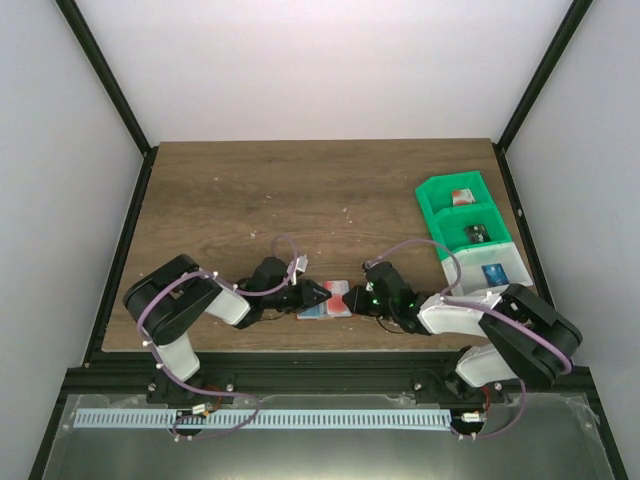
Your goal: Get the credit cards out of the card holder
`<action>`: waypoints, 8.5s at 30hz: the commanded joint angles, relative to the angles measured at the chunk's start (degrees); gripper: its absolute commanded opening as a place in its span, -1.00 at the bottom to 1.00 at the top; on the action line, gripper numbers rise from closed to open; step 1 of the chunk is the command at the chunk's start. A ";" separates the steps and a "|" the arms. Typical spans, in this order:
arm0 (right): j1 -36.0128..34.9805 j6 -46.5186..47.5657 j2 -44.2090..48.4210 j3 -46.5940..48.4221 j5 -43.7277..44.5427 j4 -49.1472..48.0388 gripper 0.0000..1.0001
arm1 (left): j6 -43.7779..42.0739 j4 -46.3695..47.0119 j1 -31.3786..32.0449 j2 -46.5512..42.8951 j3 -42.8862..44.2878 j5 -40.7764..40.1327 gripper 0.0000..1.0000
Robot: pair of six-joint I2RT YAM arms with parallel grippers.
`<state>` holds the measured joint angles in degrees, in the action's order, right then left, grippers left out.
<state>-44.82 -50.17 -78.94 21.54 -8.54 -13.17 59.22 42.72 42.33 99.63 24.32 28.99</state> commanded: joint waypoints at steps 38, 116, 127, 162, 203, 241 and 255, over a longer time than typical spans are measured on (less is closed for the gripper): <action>-0.44 -0.23 -1.54 -1.64 1.78 -0.66 -0.72 | 0.98 -0.97 0.04 0.53 0.55 1.27 -0.77; -0.45 -0.31 0.49 -2.37 0.99 -0.63 -0.75 | -1.33 6.13 -3.87 3.22 -2.46 9.85 -0.86; -0.38 -0.57 -1.89 -2.08 -1.00 -2.83 -0.77 | -0.84 5.46 -3.19 4.03 -1.08 7.40 -0.52; -0.45 0.05 1.59 -3.63 -2.34 -4.07 -0.76 | -2.07 12.23 -5.72 0.39 -5.80 13.34 -1.00; -0.29 7.10 -10.84 4.78 2.83 -0.21 -0.77 | -10.41 -14.21 -11.56 -9.36 -2.70 7.98 -1.00; -2.77 -15.10 16.41 0.61 -11.43 -19.01 -0.06 | 14.43 3.02 -11.49 -43.12 -12.55 3.11 -1.00; -3.85 -14.96 12.67 4.30 -10.53 -20.28 -0.25 | 14.39 4.89 -10.50 -41.35 -12.54 4.23 -1.00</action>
<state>-48.21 -65.23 -65.43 23.03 -19.75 -32.38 73.41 44.47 31.53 57.58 12.27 31.97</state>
